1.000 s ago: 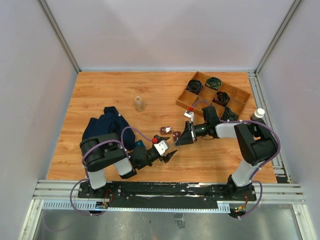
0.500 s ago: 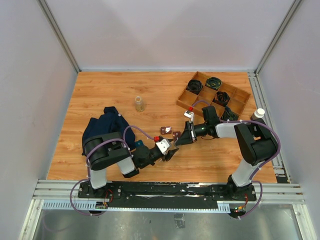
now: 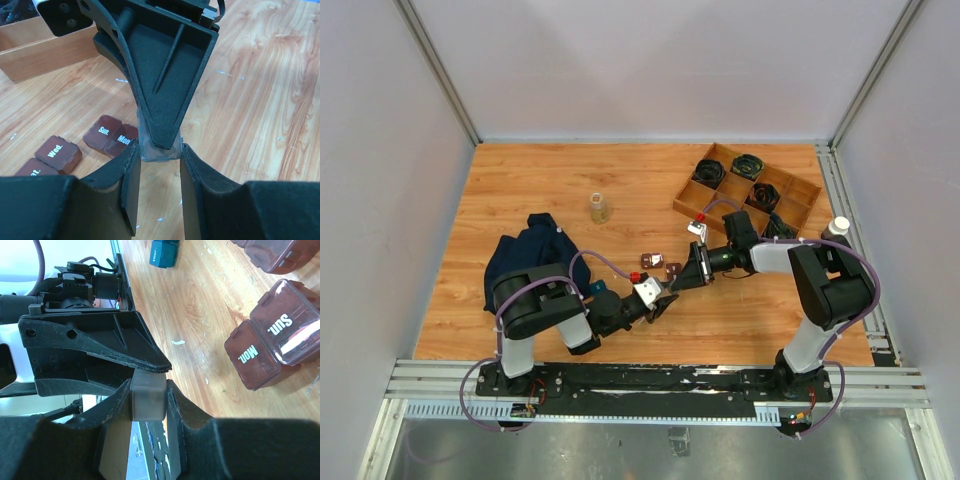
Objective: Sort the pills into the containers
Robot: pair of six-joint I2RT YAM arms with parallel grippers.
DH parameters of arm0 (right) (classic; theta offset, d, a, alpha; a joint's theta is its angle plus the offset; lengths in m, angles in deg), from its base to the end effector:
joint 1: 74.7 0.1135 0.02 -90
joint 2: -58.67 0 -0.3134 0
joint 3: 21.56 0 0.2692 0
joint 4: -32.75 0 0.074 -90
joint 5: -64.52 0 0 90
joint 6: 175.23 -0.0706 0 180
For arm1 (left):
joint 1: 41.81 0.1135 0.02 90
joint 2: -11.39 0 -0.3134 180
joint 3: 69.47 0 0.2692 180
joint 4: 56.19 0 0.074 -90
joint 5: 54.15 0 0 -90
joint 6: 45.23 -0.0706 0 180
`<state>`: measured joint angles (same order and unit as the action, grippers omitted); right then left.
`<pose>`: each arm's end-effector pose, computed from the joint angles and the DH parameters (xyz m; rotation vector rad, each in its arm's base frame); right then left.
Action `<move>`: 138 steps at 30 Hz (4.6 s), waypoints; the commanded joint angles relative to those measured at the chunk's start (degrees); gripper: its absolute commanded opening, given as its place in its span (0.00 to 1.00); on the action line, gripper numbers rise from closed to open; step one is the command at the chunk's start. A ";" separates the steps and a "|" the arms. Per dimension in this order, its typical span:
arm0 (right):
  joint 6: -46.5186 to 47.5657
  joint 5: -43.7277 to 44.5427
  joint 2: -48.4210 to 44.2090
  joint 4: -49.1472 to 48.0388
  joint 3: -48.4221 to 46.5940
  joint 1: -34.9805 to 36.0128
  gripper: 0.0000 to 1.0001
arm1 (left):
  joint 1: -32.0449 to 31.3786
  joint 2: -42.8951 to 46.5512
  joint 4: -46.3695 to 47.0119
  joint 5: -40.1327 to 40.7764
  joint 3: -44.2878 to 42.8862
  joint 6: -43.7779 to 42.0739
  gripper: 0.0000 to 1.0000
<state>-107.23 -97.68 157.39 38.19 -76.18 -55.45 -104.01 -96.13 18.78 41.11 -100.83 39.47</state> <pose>0.2826 0.1699 0.1632 -0.5592 2.2997 1.8566 0.1564 -0.2827 0.1480 0.8468 1.3997 -0.6965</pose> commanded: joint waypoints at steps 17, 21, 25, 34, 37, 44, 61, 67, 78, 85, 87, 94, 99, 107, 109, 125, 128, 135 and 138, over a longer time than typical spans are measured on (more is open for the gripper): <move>17.14 2.51 -4.27 20.29 -7.23 -6.83 0.66 | -0.33 -1.78 11.02 -6.23 0.59 0.14 0.13; 22.16 1.06 -7.78 25.01 -8.95 -12.84 0.67 | -0.30 -1.67 7.11 -8.52 -0.09 3.66 0.13; 35.65 1.53 -11.40 35.77 -13.39 -15.67 0.67 | -0.33 -1.06 -1.26 -10.85 -2.21 5.76 0.13; 56.36 2.72 -21.24 44.18 -14.87 -15.64 0.69 | -0.31 -1.85 -15.53 -12.49 -7.29 6.28 0.13; 63.90 1.70 -24.42 45.42 -13.09 -15.65 0.70 | -0.35 -2.57 -18.14 -12.56 -8.67 6.19 0.14; 91.25 1.25 -32.08 48.87 -6.07 -15.56 0.90 | -0.34 -2.44 -22.53 -9.63 -10.63 6.47 0.26; 135.94 11.94 -21.73 66.19 -4.02 -11.78 0.96 | -0.71 1.82 -24.40 -9.06 -9.08 7.15 0.56; 123.50 16.30 -21.28 56.24 -2.15 -6.28 0.93 | -0.87 8.49 -23.01 -10.09 -5.14 9.76 0.59; 95.09 29.83 -21.04 35.44 4.00 7.79 0.86 | 4.10 26.27 -32.35 -11.79 0.35 28.05 0.51; 87.57 34.14 -17.39 29.67 3.09 11.07 0.80 | 5.07 30.56 -29.79 -11.71 3.49 29.31 0.41; 86.66 34.41 -16.23 29.58 2.38 11.44 0.76 | 5.15 30.43 -27.53 -11.76 4.65 29.64 0.37; 84.80 35.34 -14.93 30.51 0.38 11.69 0.64 | 5.20 23.79 -14.44 -12.75 6.59 35.32 0.09; 85.48 35.36 -14.98 31.31 0.13 11.98 0.59 | 5.28 15.38 -7.19 -14.82 4.59 38.94 0.01; 84.97 37.48 -13.78 31.47 -0.63 13.63 0.54 | 5.28 6.71 -0.53 -12.75 2.28 41.59 0.00; 84.94 37.80 -13.52 31.37 -0.74 13.84 0.53 | 5.25 5.19 -0.75 -11.94 1.41 42.33 0.00; 84.88 37.75 -11.80 33.09 -1.91 14.06 0.31 | 5.31 -2.68 2.23 -7.86 -1.31 48.53 0.00; 84.76 37.74 -11.79 33.22 -1.95 14.04 0.28 | 5.28 -3.66 2.98 -7.40 -1.68 50.05 0.00; 84.68 37.70 -11.71 33.19 -2.03 14.06 0.27 | 5.25 -3.23 1.20 -7.61 -2.56 51.40 0.00; 84.51 37.75 -11.71 33.26 -2.06 14.01 0.26 | 5.29 -2.70 -0.51 -8.31 -3.15 51.60 0.00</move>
<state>-22.25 -61.16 144.62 69.77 -77.55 -42.45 -98.94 -99.39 17.40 32.56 -102.69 90.29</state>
